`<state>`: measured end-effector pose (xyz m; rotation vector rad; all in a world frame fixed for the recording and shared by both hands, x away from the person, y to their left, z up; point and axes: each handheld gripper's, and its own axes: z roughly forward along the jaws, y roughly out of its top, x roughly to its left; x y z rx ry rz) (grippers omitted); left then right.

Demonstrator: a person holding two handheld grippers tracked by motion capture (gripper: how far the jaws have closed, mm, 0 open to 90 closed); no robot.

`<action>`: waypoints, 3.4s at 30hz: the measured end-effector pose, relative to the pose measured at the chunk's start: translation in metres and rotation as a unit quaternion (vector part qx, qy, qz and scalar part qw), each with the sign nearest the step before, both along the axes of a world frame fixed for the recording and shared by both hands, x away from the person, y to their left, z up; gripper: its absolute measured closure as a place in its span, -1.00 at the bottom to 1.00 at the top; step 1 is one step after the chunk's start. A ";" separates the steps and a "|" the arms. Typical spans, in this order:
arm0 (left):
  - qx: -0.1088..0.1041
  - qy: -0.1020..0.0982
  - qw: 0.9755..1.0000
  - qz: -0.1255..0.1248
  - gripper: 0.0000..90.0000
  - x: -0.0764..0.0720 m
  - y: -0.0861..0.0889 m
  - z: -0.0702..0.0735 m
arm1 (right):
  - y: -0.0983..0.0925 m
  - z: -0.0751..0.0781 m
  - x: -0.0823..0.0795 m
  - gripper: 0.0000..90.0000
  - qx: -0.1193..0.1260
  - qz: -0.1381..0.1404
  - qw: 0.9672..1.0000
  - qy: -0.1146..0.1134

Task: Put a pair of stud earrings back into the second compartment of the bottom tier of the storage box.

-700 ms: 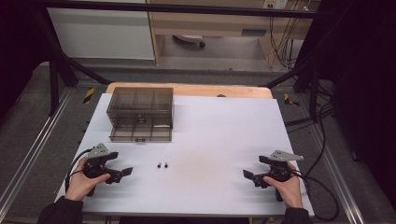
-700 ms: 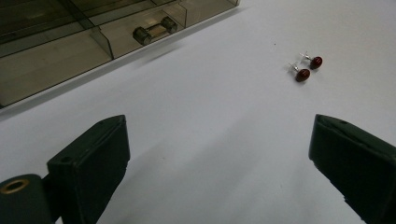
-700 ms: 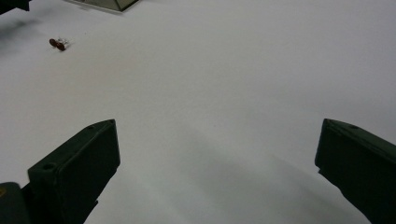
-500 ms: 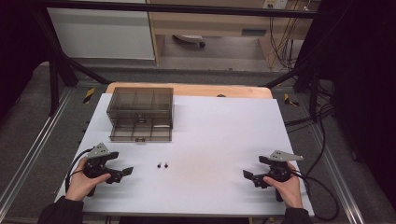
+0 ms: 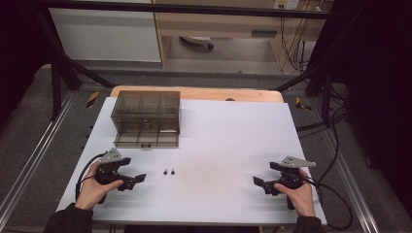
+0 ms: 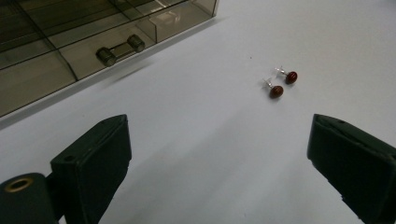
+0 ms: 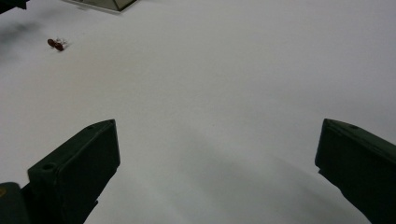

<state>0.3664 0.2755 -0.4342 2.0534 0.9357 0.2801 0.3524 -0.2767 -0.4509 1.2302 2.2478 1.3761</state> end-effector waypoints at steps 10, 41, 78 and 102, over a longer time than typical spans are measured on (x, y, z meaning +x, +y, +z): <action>0.012 0.006 1.000 -0.009 -0.83 0.002 -0.022 0.001 | 0.001 -0.001 0.001 -0.99 -0.006 0.001 1.000 0.001; 0.042 0.027 0.999 0.002 0.00 0.015 -0.083 -0.011 | 0.002 0.000 0.000 -0.99 -0.011 0.001 1.000 -0.003; 0.056 0.023 0.998 -0.001 0.79 0.011 -0.086 -0.009 | 0.002 0.001 0.000 -0.98 -0.011 0.001 1.000 -0.001; 0.056 0.014 0.998 0.001 0.80 0.009 -0.071 0.008 | 0.003 0.000 0.000 -0.98 -0.012 0.002 1.000 0.000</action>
